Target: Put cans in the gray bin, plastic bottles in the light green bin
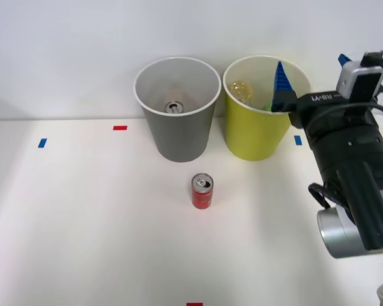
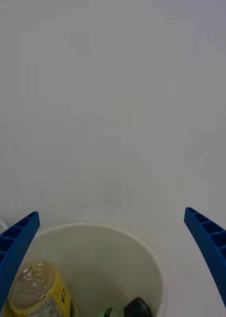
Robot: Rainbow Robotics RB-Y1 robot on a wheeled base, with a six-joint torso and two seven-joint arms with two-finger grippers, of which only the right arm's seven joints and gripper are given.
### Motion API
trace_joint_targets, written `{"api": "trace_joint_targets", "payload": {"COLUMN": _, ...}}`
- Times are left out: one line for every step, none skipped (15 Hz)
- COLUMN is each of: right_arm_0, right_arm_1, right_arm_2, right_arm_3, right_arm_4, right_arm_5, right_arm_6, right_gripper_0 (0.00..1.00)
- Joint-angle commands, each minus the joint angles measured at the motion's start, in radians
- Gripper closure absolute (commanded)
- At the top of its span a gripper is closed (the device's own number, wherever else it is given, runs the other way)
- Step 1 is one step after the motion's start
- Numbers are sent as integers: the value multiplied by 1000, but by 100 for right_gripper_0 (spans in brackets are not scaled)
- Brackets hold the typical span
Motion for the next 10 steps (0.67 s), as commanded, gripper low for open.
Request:
{"api": "trace_joint_targets", "payload": {"right_arm_0": 185, "right_arm_1": -6, "right_arm_2": 5, "right_arm_3": -86, "right_arm_4": -1, "right_arm_5": -58, "right_arm_6": -16, "right_gripper_0": 0}}
{"api": "trace_joint_targets", "payload": {"right_arm_0": 238, "right_arm_1": -6, "right_arm_2": 8, "right_arm_3": -89, "right_arm_4": -6, "right_arm_5": -87, "right_arm_6": -22, "right_gripper_0": 0}}
{"api": "trace_joint_targets", "payload": {"right_arm_0": 285, "right_arm_1": -6, "right_arm_2": 6, "right_arm_3": -89, "right_arm_4": -7, "right_arm_5": -110, "right_arm_6": -25, "right_gripper_0": 0}}
{"api": "trace_joint_targets", "payload": {"right_arm_0": 341, "right_arm_1": -3, "right_arm_2": 8, "right_arm_3": -89, "right_arm_4": -7, "right_arm_5": -135, "right_arm_6": -30, "right_gripper_0": 0}}
{"api": "trace_joint_targets", "payload": {"right_arm_0": 381, "right_arm_1": 0, "right_arm_2": 8, "right_arm_3": -89, "right_arm_4": -7, "right_arm_5": -153, "right_arm_6": -31, "right_gripper_0": 0}}
{"api": "trace_joint_targets", "payload": {"right_arm_0": 421, "right_arm_1": 3, "right_arm_2": 8, "right_arm_3": -87, "right_arm_4": -9, "right_arm_5": -167, "right_arm_6": -31, "right_gripper_0": 0}}
{"api": "trace_joint_targets", "payload": {"right_arm_0": 464, "right_arm_1": 12, "right_arm_2": 8, "right_arm_3": -87, "right_arm_4": -9, "right_arm_5": -184, "right_arm_6": -31, "right_gripper_0": 0}}
{"api": "trace_joint_targets", "payload": {"right_arm_0": 499, "right_arm_1": 23, "right_arm_2": 9, "right_arm_3": -89, "right_arm_4": -9, "right_arm_5": -191, "right_arm_6": -26, "right_gripper_0": 0}}
{"api": "trace_joint_targets", "payload": {"right_arm_0": 533, "right_arm_1": 31, "right_arm_2": 11, "right_arm_3": -87, "right_arm_4": -9, "right_arm_5": -204, "right_arm_6": -23, "right_gripper_0": 0}}
{"api": "trace_joint_targets", "payload": {"right_arm_0": 571, "right_arm_1": 37, "right_arm_2": 14, "right_arm_3": -87, "right_arm_4": -9, "right_arm_5": -225, "right_arm_6": -22, "right_gripper_0": 0}}
